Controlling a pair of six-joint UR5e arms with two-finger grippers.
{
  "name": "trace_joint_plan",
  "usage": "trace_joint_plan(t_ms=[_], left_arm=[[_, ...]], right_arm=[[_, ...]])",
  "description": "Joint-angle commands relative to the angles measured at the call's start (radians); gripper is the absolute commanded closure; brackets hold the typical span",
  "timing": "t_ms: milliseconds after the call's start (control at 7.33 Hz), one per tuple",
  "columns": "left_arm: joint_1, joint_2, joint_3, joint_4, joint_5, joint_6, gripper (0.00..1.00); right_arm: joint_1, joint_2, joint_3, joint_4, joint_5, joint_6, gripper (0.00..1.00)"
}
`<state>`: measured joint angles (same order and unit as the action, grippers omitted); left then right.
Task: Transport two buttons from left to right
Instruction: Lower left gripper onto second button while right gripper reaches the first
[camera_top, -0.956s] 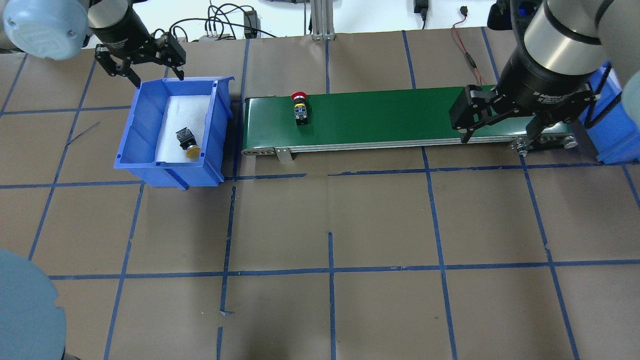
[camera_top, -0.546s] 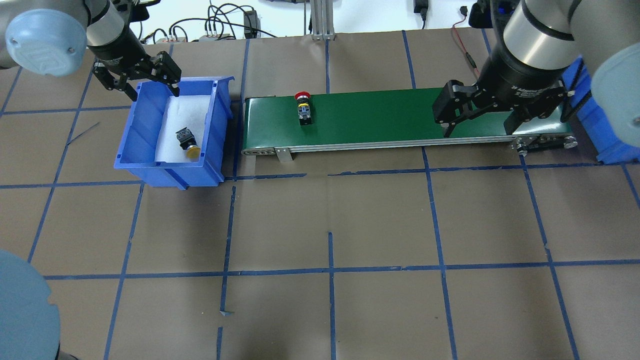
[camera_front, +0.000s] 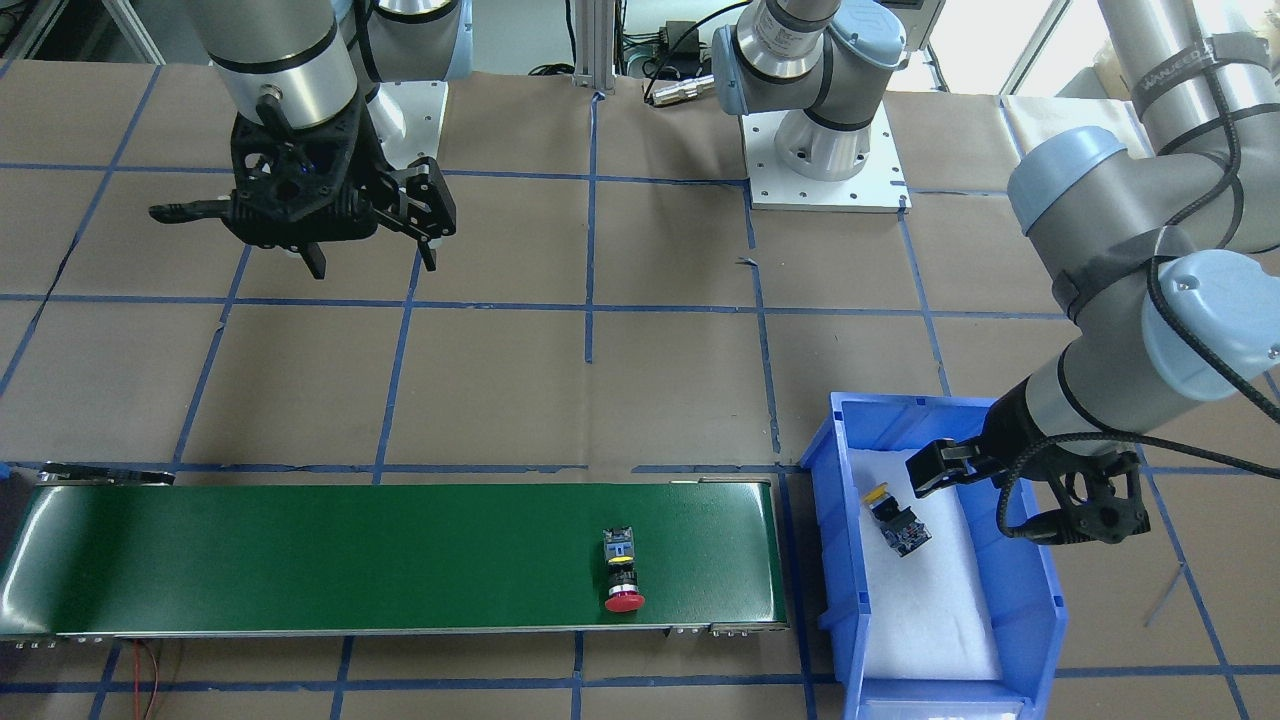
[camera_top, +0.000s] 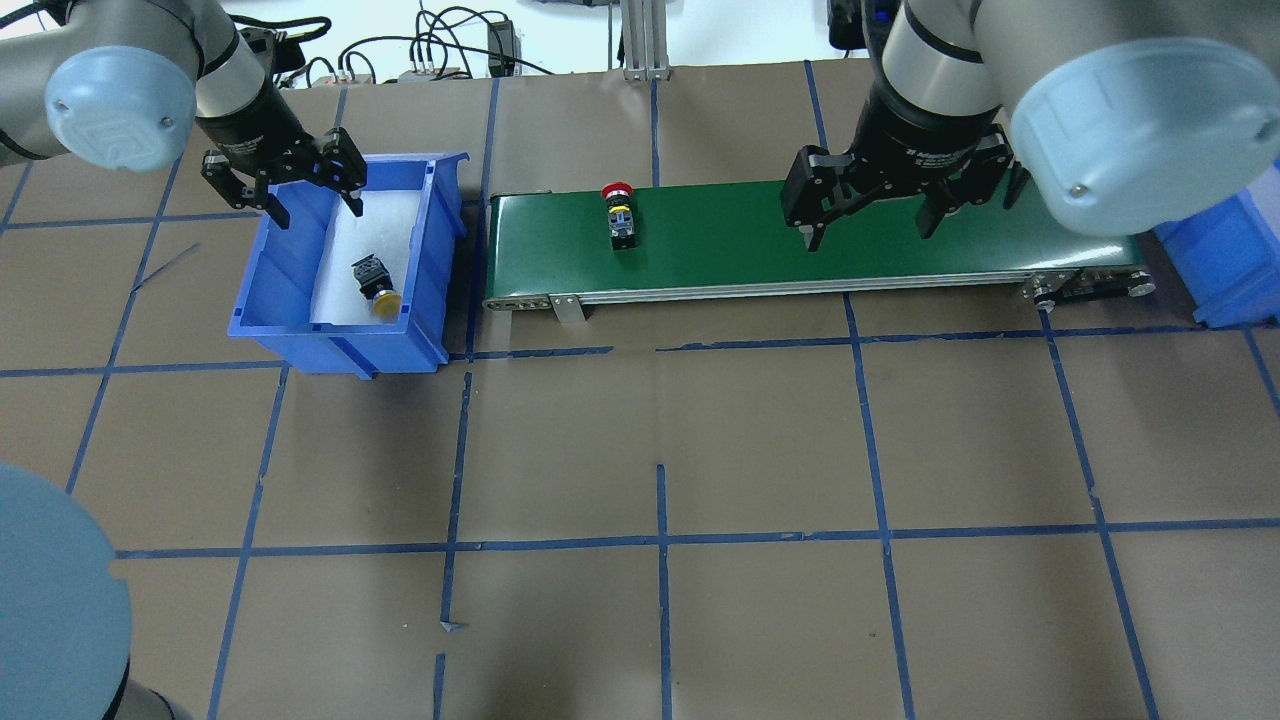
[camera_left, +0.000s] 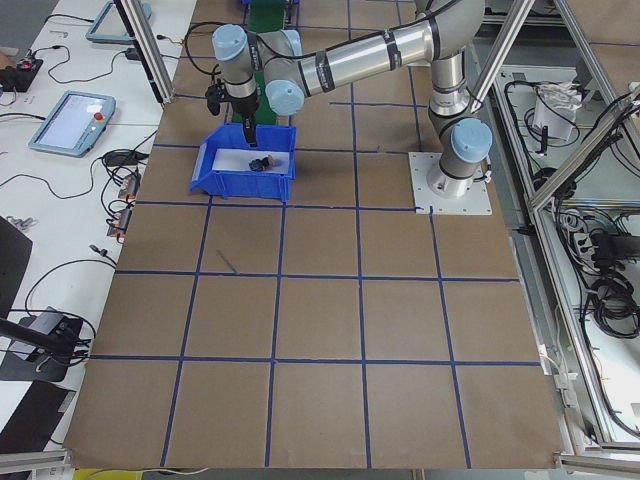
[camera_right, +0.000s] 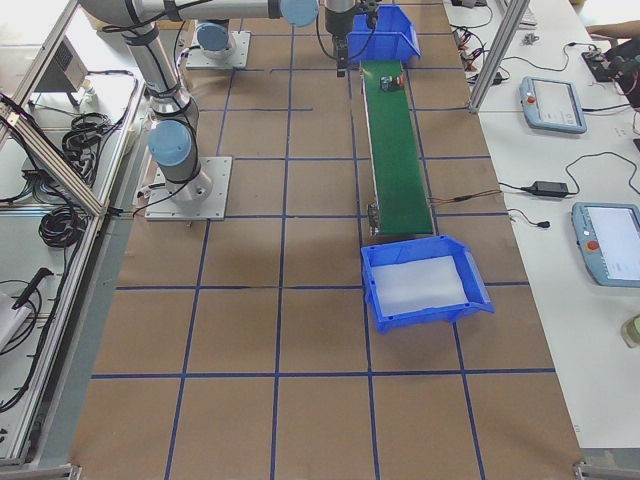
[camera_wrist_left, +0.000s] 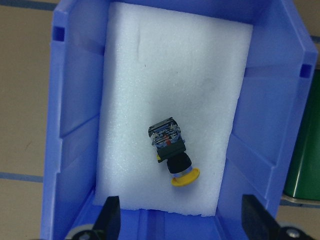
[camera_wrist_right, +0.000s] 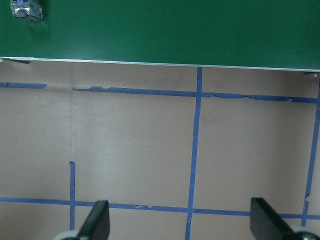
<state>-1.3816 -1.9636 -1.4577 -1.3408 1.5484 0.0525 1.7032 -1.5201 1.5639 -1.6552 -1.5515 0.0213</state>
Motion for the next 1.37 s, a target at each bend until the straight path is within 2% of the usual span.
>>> trace_joint_plan(t_ms=[0,273,546,956,1229], left_arm=[[0.003,-0.024,0.007,0.002,0.001,-0.01,0.03],[0.032,-0.052,-0.004,0.022,-0.001,-0.02,0.0],[0.047,-0.092,-0.001,0.023,-0.011,-0.023,0.0],[0.038,-0.132,-0.003,0.045,-0.014,-0.101,0.0],[0.026,-0.136,-0.004,0.045,-0.014,-0.132,0.0]], right_arm=[[0.053,0.099,-0.035,-0.073,0.004,0.012,0.0],[0.102,0.174,-0.038,-0.179,0.005,0.046,0.0],[0.127,0.272,-0.082,-0.266,0.005,0.104,0.0],[0.182,0.464,-0.269,-0.275,-0.019,0.153,0.0],[0.188,0.53,-0.3,-0.296,-0.016,0.169,0.0]])
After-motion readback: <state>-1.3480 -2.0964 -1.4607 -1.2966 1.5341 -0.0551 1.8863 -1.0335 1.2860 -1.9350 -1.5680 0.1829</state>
